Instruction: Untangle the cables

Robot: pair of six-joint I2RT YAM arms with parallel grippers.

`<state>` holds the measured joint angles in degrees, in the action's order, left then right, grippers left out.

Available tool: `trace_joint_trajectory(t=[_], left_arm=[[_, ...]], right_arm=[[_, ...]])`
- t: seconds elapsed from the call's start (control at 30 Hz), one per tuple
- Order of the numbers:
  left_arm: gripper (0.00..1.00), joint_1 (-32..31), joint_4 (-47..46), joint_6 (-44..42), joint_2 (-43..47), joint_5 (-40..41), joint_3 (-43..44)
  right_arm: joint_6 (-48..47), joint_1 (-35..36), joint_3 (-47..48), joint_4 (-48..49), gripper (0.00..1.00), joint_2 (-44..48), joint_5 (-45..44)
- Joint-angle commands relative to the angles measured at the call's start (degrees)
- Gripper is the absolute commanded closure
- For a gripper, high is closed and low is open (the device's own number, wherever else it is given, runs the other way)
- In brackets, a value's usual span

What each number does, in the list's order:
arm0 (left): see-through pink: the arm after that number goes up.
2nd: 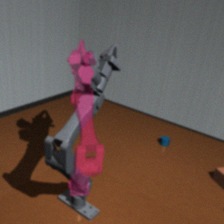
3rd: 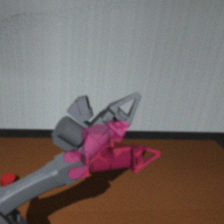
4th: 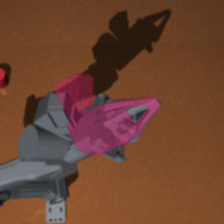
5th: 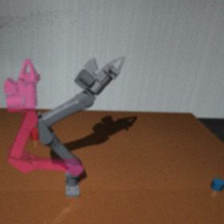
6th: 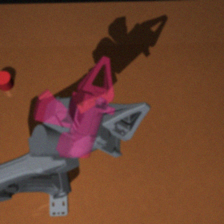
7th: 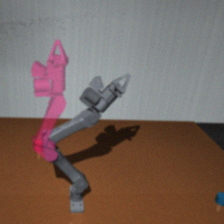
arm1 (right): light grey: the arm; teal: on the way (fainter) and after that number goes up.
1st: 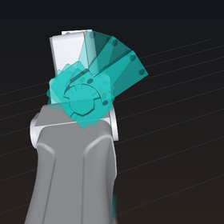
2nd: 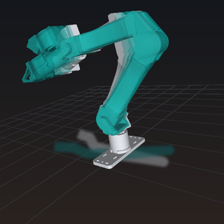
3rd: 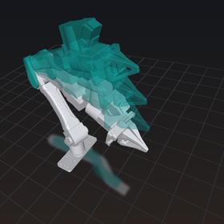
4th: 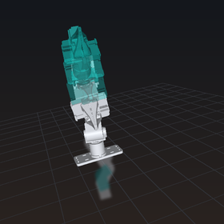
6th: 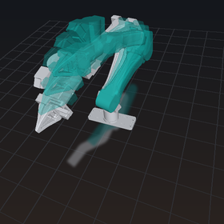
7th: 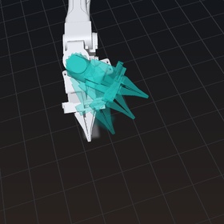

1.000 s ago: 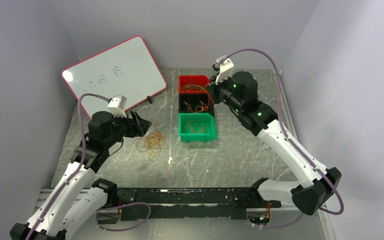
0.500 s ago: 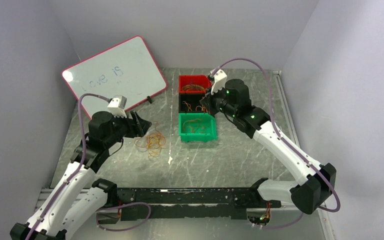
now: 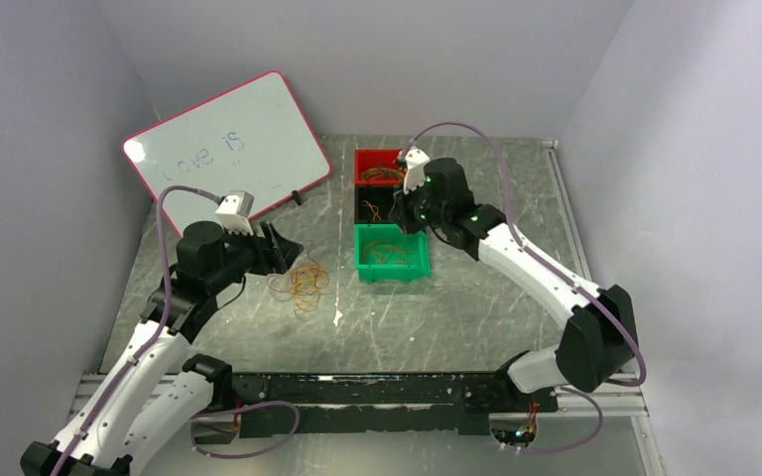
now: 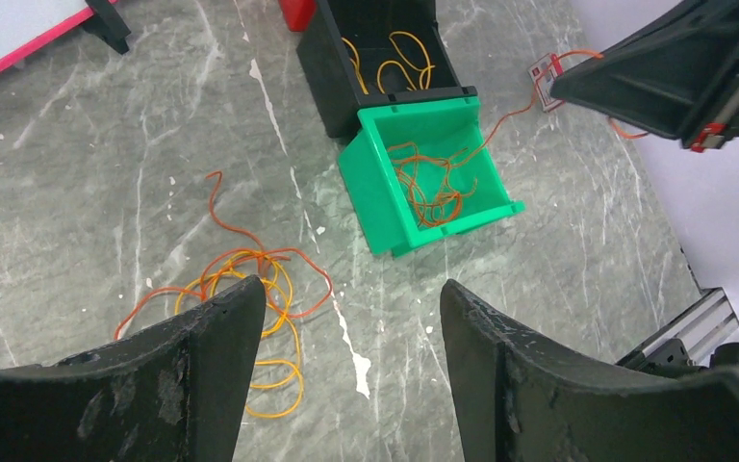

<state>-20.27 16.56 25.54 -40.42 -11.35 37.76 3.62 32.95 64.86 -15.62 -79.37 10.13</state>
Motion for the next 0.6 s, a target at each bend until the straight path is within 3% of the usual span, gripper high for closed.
trace_joint_trajectory(t=[0.0,0.57], left_arm=[[0.29,0.6,-1.6,0.2,0.1,-2.4,-0.2],[0.32,0.3,-4.0,0.3,-2.5,-4.0,-1.0]], right_arm=[[0.3,-0.5,0.8,-1.3,1.00,-2.6,3.1],[-1.2,-0.5,-1.0,2.5,1.00,-13.4,7.3]])
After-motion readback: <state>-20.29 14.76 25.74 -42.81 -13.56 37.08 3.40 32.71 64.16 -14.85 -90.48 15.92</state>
